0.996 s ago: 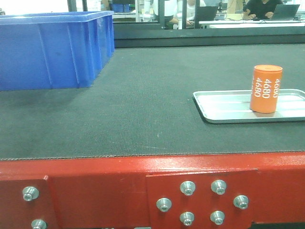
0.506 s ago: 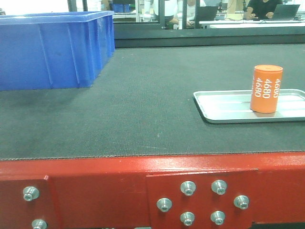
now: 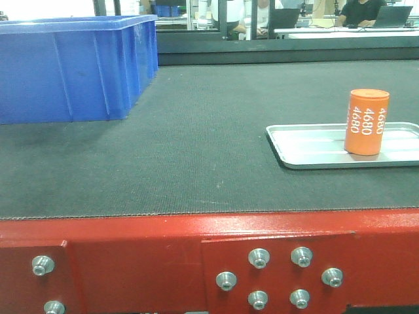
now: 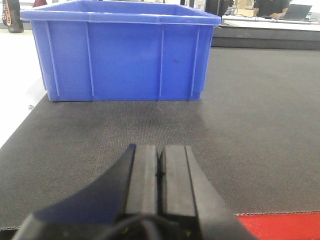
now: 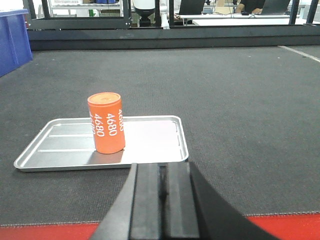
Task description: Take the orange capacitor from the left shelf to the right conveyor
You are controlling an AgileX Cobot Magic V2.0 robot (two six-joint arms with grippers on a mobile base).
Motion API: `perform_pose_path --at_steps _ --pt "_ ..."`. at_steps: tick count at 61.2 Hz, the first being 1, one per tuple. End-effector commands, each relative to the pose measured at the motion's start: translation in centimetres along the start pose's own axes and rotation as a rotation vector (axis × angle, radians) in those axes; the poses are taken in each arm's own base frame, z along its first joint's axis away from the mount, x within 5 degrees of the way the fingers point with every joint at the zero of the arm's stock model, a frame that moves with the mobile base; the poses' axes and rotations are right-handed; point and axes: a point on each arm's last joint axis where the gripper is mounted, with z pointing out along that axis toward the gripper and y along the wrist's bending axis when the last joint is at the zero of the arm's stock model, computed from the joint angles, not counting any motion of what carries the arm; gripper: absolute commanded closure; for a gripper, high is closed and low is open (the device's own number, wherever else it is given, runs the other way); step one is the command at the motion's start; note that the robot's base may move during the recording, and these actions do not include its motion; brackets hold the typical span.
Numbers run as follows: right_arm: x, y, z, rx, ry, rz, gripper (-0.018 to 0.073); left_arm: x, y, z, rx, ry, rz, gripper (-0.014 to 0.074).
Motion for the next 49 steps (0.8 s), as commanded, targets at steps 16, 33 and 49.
perform_pose_path --at_steps 16,33,49 --pt "-0.99 -0.01 -0.17 0.004 -0.101 -0.006 0.0504 -1.05 -0.02 -0.16 0.003 -0.107 -0.003 0.0723" --pt "-0.99 -0.01 -0.17 0.004 -0.101 -0.006 0.0504 -1.05 -0.02 -0.16 0.003 -0.107 -0.003 0.0723" --pt "-0.99 -0.01 -0.17 0.004 -0.101 -0.006 0.0504 -1.05 -0.02 -0.16 0.003 -0.107 -0.003 0.0723"
